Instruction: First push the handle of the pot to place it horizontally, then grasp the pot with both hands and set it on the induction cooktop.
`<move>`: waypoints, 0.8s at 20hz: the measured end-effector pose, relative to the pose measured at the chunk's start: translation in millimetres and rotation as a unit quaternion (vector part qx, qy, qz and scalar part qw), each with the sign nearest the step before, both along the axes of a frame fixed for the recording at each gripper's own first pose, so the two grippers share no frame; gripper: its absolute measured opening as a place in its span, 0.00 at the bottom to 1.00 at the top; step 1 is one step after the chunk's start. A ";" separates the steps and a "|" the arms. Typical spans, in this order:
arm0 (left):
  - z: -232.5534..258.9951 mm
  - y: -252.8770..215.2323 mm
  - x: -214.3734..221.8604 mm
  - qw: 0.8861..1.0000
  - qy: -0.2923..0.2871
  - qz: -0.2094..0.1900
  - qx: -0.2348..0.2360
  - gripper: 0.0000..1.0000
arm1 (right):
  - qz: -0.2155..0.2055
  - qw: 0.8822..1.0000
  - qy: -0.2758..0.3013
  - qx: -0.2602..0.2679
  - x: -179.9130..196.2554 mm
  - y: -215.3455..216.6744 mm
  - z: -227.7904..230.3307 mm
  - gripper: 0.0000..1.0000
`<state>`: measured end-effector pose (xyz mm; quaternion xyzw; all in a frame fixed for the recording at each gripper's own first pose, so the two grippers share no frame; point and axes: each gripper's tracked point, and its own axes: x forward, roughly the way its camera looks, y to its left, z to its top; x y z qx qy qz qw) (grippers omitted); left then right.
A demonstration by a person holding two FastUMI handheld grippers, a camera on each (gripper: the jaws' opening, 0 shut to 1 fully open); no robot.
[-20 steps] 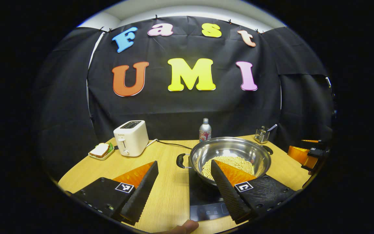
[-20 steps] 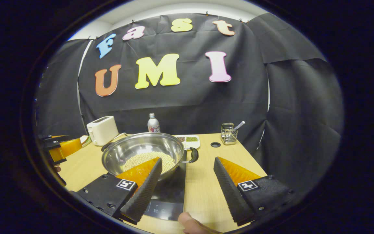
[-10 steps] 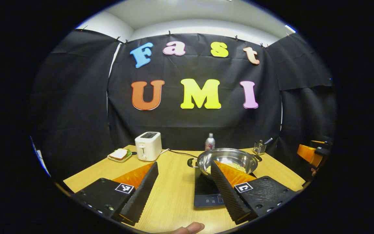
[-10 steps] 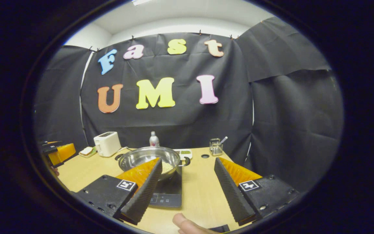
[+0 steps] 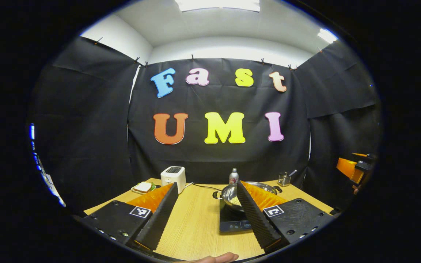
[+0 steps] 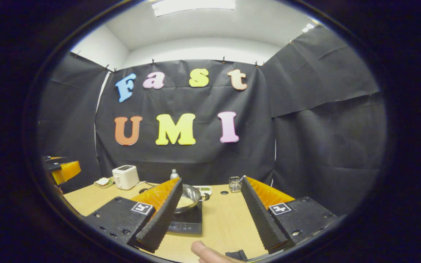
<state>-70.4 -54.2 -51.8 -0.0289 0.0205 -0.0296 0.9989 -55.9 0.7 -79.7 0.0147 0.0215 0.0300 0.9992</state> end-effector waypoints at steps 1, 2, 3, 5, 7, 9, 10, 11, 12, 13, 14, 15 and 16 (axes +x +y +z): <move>8.7 4.4 -4.0 1.000 -0.011 0.007 -0.001 0.96 | 0.005 1.000 -0.011 0.010 -5.4 2.9 9.0 1.00; 17.0 9.6 -6.9 1.000 -0.024 0.016 0.001 0.96 | 0.012 1.000 -0.023 0.016 -11.1 6.1 16.9 1.00; 24.6 13.6 -10.1 0.999 -0.037 0.023 0.006 0.95 | 0.013 0.999 -0.033 0.017 -14.7 5.0 18.5 1.00; 26.8 11.8 -14.1 0.999 -0.045 0.024 0.008 0.95 | 0.008 0.999 -0.041 0.012 -19.8 0.9 20.0 1.00; 24.9 3.3 -18.0 0.999 -0.043 0.008 0.002 0.95 | 0.006 0.999 -0.043 0.005 -23.9 1.0 22.6 1.00; 23.7 1.8 -18.2 0.999 -0.040 0.002 -0.001 0.95 | 0.001 0.999 -0.044 -0.002 -25.6 -0.4 23.8 1.00; 22.5 3.7 -19.4 0.999 -0.038 0.003 -0.001 0.95 | -0.001 0.999 -0.043 -0.004 -26.3 -0.6 23.4 0.99; 23.4 4.6 -19.2 0.999 -0.037 0.003 0.000 0.95 | -0.001 0.999 -0.041 -0.006 -27.2 0.0 22.0 1.00; 22.8 5.3 -18.9 0.999 -0.036 0.004 0.001 0.95 | 0.000 0.999 -0.042 -0.005 -27.8 1.0 22.6 1.00; 22.9 6.0 -19.2 0.999 -0.037 0.004 0.002 0.95 | 0.000 0.999 -0.042 -0.005 -27.0 0.8 23.1 0.99; 25.0 4.7 -20.7 0.999 -0.039 0.001 0.001 0.95 | -0.002 0.999 -0.040 -0.005 -27.4 -1.6 21.7 1.00; 26.7 1.2 -21.1 0.999 -0.041 -0.004 -0.001 0.95 | -0.004 0.999 -0.040 -0.004 -26.8 -3.3 21.5 1.00; 27.5 -0.7 -21.9 0.999 -0.042 -0.009 -0.002 0.95 | -0.005 0.999 -0.039 -0.003 -26.7 -4.7 21.3 1.00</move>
